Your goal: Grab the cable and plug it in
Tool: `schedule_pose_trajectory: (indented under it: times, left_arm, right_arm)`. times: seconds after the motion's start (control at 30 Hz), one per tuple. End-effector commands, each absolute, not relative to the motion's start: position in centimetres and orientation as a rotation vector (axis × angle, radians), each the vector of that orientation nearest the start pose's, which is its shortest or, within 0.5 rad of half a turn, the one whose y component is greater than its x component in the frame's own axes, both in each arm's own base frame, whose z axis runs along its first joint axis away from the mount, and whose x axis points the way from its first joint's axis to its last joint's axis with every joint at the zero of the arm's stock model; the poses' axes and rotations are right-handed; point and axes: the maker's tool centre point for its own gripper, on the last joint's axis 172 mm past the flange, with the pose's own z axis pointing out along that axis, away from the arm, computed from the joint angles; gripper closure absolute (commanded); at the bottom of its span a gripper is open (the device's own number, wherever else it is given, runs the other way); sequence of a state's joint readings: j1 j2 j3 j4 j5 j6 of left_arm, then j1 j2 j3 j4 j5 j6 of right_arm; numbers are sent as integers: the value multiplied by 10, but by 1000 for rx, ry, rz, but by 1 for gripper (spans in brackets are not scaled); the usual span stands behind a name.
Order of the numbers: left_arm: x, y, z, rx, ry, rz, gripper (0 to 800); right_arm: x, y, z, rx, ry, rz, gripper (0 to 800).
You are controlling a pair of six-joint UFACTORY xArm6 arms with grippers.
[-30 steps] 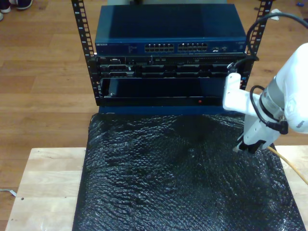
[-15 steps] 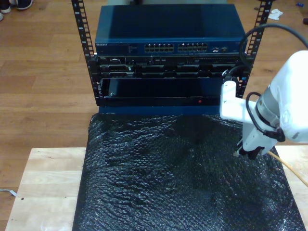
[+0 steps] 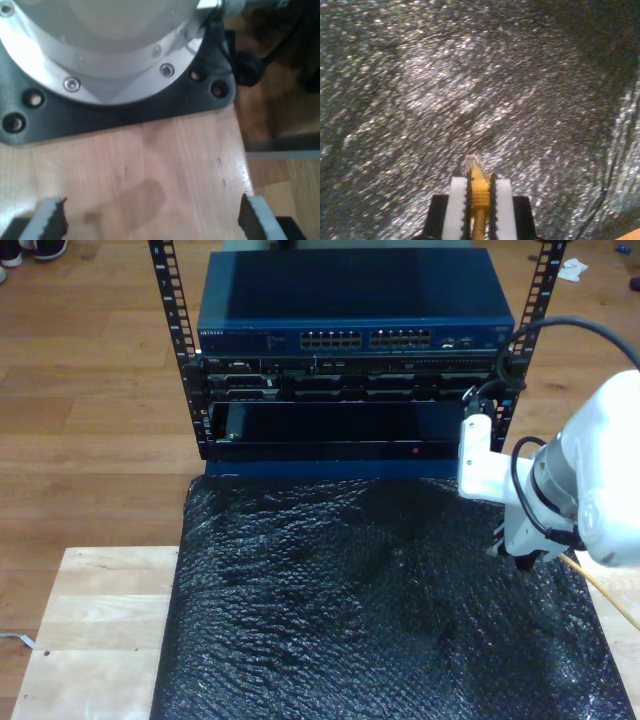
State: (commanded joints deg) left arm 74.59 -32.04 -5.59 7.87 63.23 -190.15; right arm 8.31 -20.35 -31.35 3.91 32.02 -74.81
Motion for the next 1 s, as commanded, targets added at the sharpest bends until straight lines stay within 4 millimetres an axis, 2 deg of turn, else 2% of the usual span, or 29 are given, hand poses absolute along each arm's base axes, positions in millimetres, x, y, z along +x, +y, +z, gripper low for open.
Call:
schedule_pose_trajectory:
  times: [0.2, 0.33, 0.5, 0.6, 0.77, 1.0]
  left_arm:
    - [4, 120, 38, -2277, 2752, -284, 0]
    - [3, 117, 37, -2288, 2761, -308, 0]
    - [3, 117, 37, -2288, 2761, -308, 0]
    - [3, 117, 37, -2288, 2761, -308, 0]
    - [3, 117, 37, -2288, 2761, -308, 0]
    - [3, 117, 37, -2288, 2761, -308, 0]
  right_arm:
    - [436, 71, 176, -2498, -2124, -621, 800]
    - [452, 72, 192, -2522, -2138, -781, 800]
    - [462, 72, 208, -2536, -2154, -977, 800]
    - [461, 79, 215, -2520, -2171, -1052, 800]
    - [448, 84, 233, -2477, -2237, -1178, 799]
    - [457, 86, 256, -2457, -2255, -1352, 800]
